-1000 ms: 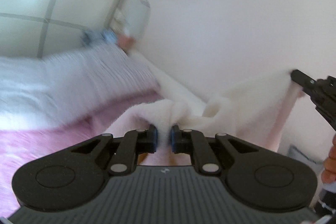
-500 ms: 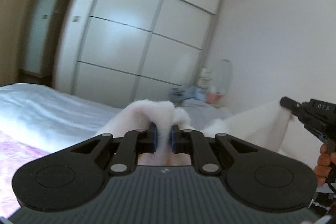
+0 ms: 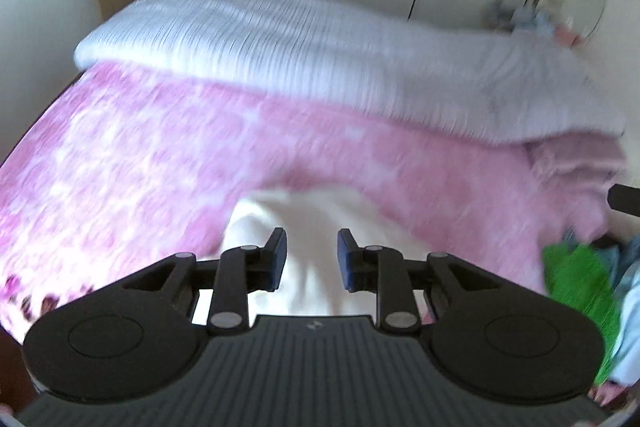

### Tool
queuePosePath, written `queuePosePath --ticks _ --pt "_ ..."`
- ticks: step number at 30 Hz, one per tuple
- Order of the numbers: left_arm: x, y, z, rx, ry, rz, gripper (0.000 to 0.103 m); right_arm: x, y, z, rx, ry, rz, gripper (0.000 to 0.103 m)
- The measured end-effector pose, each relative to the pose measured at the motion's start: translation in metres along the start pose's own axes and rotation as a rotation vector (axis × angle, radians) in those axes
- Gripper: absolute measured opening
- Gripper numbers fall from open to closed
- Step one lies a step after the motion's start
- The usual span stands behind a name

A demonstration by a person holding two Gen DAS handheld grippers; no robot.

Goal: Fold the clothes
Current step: 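Lift the cream sweater with both grippers and drop it on the open bed, then move both open grippers toward the crumpled cream sweater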

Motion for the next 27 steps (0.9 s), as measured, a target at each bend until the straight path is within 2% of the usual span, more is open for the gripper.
queuePosePath --ticks 7,14,19,27 --pt "0.003 0.015 -0.097 0.072 -0.017 0.07 0.024 0.015 0.007 -0.07 0.157 0.033 0.044 0.075" --pt "-0.041 0.04 -0.127 0.067 -0.073 0.069 0.029 0.013 0.037 -0.117 0.256 0.052 0.055 0.075" --pt "-0.065 0.074 -0.156 0.03 -0.112 0.08 0.03 0.006 0.063 -0.143 0.26 0.051 0.059 0.075" --pt "-0.077 0.111 -0.195 0.016 -0.135 0.095 0.034 0.004 0.097 -0.184 0.28 0.033 0.081 0.075"
Point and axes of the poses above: each gripper's, at about its wrist camera, not at the fingertips, and y roughly against the way its jaws point, x to its left, z to its top, the point moved 7 cm from there along -y, roughly the way its jaws point, and after that the axes turned 3 degrees about z, right-handed, at the moved point
